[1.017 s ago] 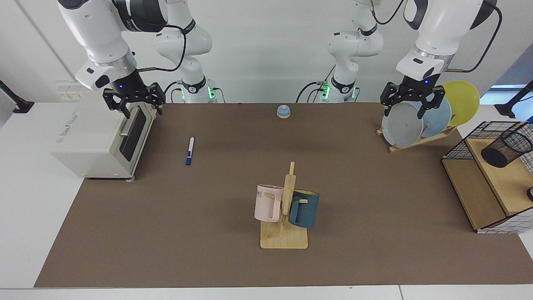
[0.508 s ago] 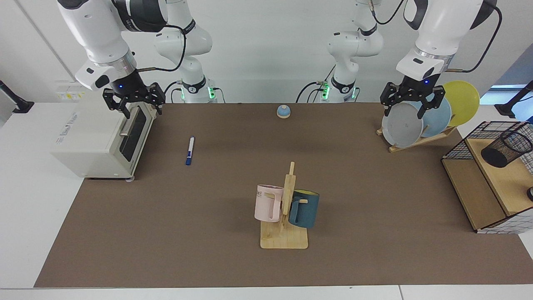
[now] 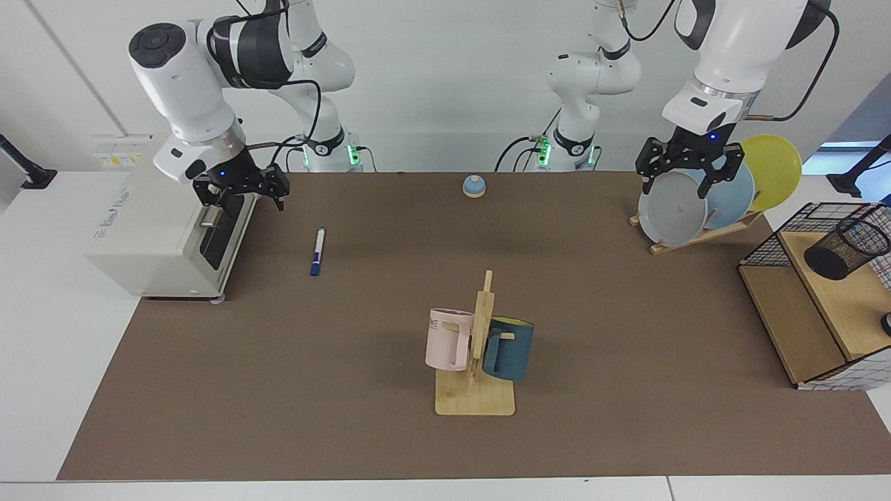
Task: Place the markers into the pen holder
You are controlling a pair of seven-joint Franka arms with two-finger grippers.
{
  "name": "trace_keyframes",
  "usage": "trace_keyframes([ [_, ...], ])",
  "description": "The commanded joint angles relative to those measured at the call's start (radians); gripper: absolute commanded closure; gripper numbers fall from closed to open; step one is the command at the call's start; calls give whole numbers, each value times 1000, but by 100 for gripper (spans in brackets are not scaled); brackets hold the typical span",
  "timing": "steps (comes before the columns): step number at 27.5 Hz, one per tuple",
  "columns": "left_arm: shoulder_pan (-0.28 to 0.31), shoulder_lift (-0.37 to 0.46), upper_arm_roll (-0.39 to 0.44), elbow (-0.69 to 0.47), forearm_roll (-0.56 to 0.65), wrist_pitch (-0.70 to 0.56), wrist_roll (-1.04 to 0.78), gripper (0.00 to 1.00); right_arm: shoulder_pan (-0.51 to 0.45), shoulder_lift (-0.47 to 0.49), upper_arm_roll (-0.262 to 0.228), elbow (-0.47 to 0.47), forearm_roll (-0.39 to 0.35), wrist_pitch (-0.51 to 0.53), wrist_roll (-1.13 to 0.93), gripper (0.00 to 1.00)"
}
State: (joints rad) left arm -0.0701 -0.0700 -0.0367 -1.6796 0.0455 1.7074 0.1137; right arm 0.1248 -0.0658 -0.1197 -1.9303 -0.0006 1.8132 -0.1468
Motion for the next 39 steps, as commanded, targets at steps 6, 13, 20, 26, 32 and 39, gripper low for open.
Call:
trace_keyframes([
  [6,4,-2,1,12,-9,-22,4,0,51,-19,8,-292,11,316,104,0],
  [13,4,-2,0,12,-9,-25,4,0,62,12,8,-361,13,408,122,0],
  [20,4,-4,1,12,-9,-72,3,0,47,47,6,-450,16,526,125,0],
  [26,6,-8,4,12,-7,-115,3,0,48,78,8,-484,19,600,154,0],
  [32,3,-10,1,11,-4,-112,8,0,49,119,8,-487,21,646,193,0],
  [39,-8,-45,-14,-32,-10,-158,-5,0,52,129,8,-506,21,673,228,1],
])
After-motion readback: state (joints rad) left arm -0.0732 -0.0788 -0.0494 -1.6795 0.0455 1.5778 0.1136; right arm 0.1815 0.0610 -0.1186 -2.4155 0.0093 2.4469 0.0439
